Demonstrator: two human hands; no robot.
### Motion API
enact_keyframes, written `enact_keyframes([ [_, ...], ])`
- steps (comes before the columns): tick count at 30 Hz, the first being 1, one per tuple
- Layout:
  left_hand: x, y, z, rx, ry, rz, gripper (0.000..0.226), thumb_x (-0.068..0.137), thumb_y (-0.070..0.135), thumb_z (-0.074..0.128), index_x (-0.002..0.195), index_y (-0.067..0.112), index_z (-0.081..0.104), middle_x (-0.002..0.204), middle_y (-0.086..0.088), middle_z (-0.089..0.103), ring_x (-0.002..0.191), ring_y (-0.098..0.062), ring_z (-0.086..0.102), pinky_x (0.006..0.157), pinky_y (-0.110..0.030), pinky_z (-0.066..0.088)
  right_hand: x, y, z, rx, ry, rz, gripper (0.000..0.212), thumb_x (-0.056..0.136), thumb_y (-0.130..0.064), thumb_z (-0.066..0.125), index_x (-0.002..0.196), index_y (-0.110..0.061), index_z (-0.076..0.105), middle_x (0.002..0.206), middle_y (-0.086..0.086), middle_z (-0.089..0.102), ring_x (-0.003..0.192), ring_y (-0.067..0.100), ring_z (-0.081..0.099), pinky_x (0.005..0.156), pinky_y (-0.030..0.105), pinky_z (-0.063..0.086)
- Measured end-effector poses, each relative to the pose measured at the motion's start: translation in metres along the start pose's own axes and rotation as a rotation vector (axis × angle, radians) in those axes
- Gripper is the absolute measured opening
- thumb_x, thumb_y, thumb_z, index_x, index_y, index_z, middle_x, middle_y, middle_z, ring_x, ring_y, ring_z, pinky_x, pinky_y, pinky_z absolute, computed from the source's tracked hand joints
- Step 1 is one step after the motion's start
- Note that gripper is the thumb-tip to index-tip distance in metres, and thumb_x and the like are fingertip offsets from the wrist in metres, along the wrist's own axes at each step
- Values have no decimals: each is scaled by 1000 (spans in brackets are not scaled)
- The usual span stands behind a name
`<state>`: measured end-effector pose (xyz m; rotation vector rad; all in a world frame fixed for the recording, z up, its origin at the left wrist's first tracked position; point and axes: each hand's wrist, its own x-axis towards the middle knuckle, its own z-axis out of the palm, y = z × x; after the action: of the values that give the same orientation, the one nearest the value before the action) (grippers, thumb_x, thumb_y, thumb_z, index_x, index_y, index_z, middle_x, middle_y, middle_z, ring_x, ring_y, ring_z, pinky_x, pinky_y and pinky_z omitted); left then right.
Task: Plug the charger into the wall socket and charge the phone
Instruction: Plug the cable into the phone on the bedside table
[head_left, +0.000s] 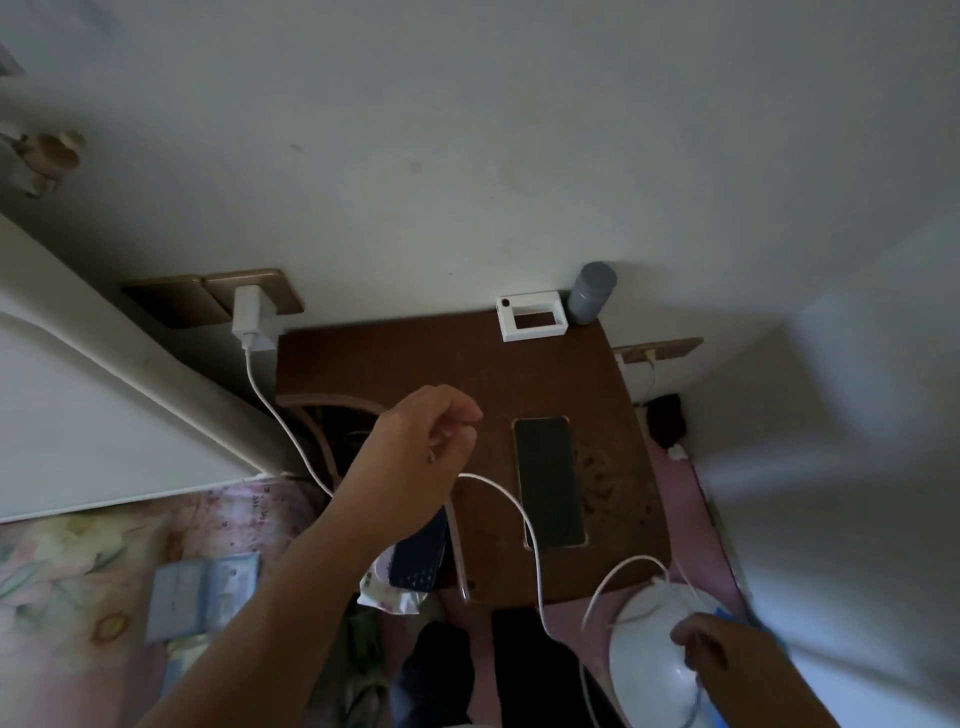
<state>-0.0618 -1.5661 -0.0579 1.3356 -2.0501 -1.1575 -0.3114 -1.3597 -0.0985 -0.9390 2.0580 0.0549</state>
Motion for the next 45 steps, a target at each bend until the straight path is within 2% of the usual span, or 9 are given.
enact_keyframes([
  [4, 3, -4, 14, 1, -84, -46, 21, 89, 18, 57, 92, 38, 56, 91, 16, 61, 84, 3, 59, 71, -10, 44, -7, 1, -6, 304, 256, -86, 21, 86, 3, 64, 79, -14, 73, 60, 5, 70, 52, 10, 65, 55, 12, 48],
  [8, 3, -3, 28, 18, -160, -39, 17, 90, 20, 56, 96, 36, 56, 93, 17, 60, 88, 4, 58, 72, -11, 42, -15, -33, 2, 549, 210, -311, 36, 89, 13, 49, 98, -18, 65, 58, 18, 66, 45, 19, 63, 48, 17, 51],
  [12, 4, -8, 36, 39, -216, -58, 16, 91, 21, 55, 98, 34, 56, 96, 17, 60, 89, 4, 57, 74, -12, 43, -8, -47, 13, 678, 95, -305, 38, 86, 14, 51, 96, -21, 63, 72, 10, 72, 52, 17, 66, 51, 26, 55],
  [15, 5, -17, 43, 40, -242, -88, 14, 92, 22, 54, 99, 35, 56, 97, 17, 60, 90, 5, 56, 74, -10, 41, 1, -52, 25, 637, 146, -301, 20, 88, -4, 59, 85, -24, 60, 64, 1, 68, 50, 11, 61, 52, 28, 50],
  [26, 33, -46, 95, 80, -194, -142, 17, 90, 19, 56, 102, 31, 56, 103, 9, 54, 85, -1, 55, 65, -8, 34, 42, -43, 91, 444, 151, -227, 20, 96, -13, 49, 112, -24, 50, 67, -9, 59, 58, 5, 59, 54, 28, 52],
  [28, 46, -49, 104, 86, -158, -137, 22, 89, 17, 57, 109, 26, 56, 112, 4, 52, 92, -8, 56, 71, -9, 38, 46, -44, 97, 401, 171, -242, 18, 97, -16, 48, 112, -23, 54, 71, -8, 61, 65, 11, 63, 59, 34, 55],
  [35, 80, -59, 123, 181, -220, -131, 50, 89, 16, 55, 137, 21, 42, 146, -4, 35, 134, -23, 34, 105, -31, 33, 59, -44, 112, 316, 353, -304, 20, 97, -24, 53, 111, -15, 65, 93, -7, 68, 84, 5, 61, 68, 9, 43],
  [41, 93, -70, 133, 263, -309, -125, 47, 91, 17, 53, 137, 16, 45, 137, -10, 43, 126, -25, 42, 105, -34, 38, 66, -35, 116, 303, 440, -296, 20, 91, -26, 62, 105, -15, 72, 92, 0, 73, 77, 3, 62, 64, 4, 43],
  [45, 94, -80, 133, 270, -271, -137, 40, 91, 19, 57, 130, 15, 53, 129, -10, 47, 106, -14, 48, 88, -22, 38, 66, -33, 116, 339, 455, -268, 24, 91, -33, 62, 106, -18, 73, 94, -5, 75, 82, 3, 66, 69, 13, 50],
])
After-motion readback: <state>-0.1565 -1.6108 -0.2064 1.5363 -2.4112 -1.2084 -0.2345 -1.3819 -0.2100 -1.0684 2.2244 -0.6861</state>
